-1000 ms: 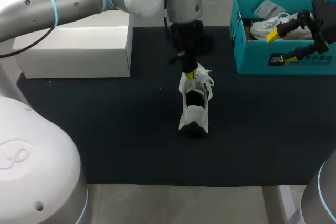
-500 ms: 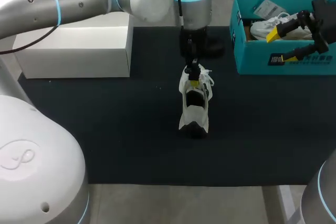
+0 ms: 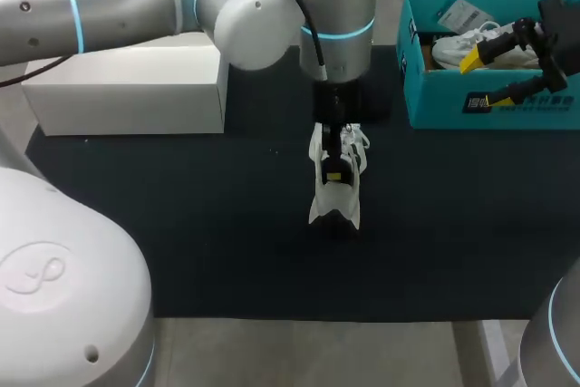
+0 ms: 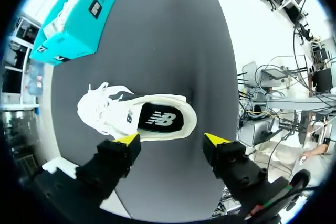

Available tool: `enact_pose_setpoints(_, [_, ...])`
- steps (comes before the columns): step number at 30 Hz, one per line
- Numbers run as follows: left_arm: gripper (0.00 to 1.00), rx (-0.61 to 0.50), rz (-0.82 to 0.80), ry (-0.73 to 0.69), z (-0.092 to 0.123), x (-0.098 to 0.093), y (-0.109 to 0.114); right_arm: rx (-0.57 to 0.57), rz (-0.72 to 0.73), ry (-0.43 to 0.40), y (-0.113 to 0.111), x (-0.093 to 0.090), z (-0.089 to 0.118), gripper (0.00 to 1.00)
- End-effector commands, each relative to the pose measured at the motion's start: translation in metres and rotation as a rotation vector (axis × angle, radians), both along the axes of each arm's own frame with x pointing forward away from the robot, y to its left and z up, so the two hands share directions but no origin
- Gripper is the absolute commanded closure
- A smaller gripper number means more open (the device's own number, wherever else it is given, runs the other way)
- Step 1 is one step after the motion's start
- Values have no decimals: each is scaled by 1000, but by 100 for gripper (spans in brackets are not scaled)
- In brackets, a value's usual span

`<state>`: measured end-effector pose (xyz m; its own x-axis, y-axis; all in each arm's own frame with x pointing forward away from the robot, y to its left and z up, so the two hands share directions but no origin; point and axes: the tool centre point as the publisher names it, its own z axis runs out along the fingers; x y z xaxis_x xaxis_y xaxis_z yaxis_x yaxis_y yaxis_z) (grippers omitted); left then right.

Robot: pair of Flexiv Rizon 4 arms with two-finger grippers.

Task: Take the shoe out of the shoebox, open the shoe tongue, remove and reinsert the insole, then place the shoe into the shoebox

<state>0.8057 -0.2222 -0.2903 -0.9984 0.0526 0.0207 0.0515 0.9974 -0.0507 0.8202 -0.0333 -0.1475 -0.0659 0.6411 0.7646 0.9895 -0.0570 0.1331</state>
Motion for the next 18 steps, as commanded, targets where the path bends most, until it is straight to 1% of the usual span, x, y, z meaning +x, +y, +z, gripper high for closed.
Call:
enact_pose_setpoints(1, [14,6,-65,1,-11,-9,-2,-2,-1,1,0,0,0,0])
enact_pose_setpoints(2, [14,6,-88,13,-14,-10,-2,-2,-1,1,0,0,0,0])
enact_pose_setpoints(7, [13,17,-101,48,-29,-16,-4,-2,-1,1,0,0,0,0])
enact_pose_setpoints(10, [16,6,-137,47,-40,-18,-7,-2,-1,1,0,0,0,0])
enact_pose_setpoints(11, [18,6,-133,44,-44,-18,-7,-2,-1,1,0,0,0,0])
enact_pose_setpoints(17, [20,-10,-143,58,-65,-14,-9,-2,-1,1,0,0,0,0])
enact_pose_setpoints(18, [28,-13,-148,64,-68,-13,-9,-2,-1,1,0,0,0,0])
